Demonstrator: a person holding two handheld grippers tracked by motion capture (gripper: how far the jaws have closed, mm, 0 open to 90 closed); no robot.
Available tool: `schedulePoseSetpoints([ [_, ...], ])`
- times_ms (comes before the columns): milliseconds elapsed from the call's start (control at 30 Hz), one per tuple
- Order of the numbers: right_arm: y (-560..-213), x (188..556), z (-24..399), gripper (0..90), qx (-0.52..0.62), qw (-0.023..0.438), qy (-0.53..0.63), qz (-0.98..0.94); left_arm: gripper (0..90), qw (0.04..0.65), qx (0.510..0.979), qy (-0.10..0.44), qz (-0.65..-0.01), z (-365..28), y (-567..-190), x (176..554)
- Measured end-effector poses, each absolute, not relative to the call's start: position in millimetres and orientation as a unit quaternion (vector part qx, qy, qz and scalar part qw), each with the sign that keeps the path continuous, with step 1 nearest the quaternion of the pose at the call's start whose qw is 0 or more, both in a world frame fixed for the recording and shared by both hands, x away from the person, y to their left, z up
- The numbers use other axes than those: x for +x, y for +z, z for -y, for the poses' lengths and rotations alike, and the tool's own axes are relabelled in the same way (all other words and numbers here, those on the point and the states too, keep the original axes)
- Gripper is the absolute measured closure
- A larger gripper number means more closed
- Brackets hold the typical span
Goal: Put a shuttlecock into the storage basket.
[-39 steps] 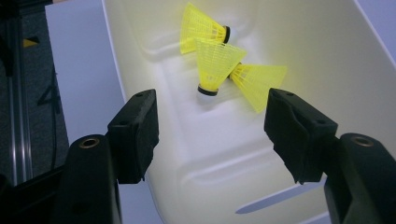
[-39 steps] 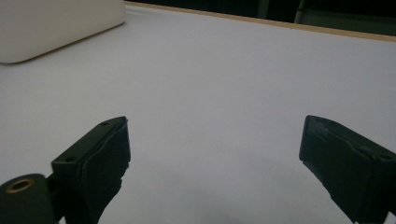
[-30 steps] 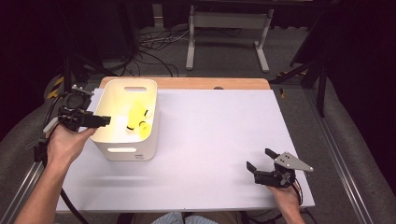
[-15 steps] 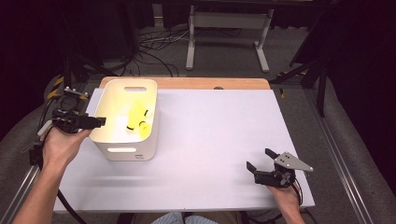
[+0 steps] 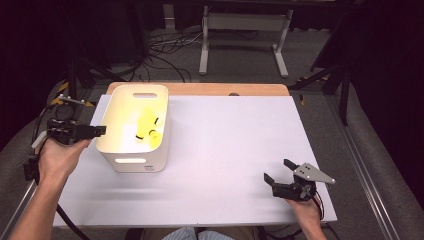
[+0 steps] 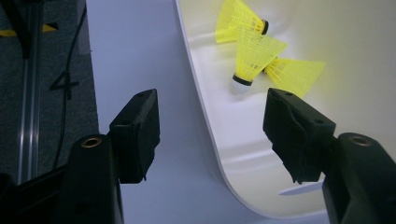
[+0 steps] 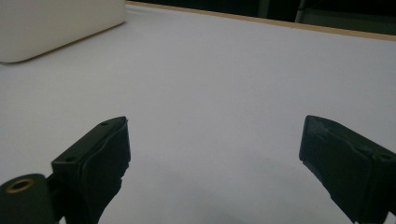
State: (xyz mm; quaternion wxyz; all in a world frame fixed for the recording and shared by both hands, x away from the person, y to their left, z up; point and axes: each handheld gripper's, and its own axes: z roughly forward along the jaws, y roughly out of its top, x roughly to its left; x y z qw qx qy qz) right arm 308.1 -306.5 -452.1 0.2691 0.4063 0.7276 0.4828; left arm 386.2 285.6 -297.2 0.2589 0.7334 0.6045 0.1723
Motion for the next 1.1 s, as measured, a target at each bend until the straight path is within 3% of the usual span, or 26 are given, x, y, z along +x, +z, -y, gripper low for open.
schedulePoseSetpoints([
  [1100, -452, 308, 307, 9.1, 0.408, 0.269, 0.483, -0.727, 38.2, 0.266, 0.707, 0.172, -0.632, -310, -314, 375],
])
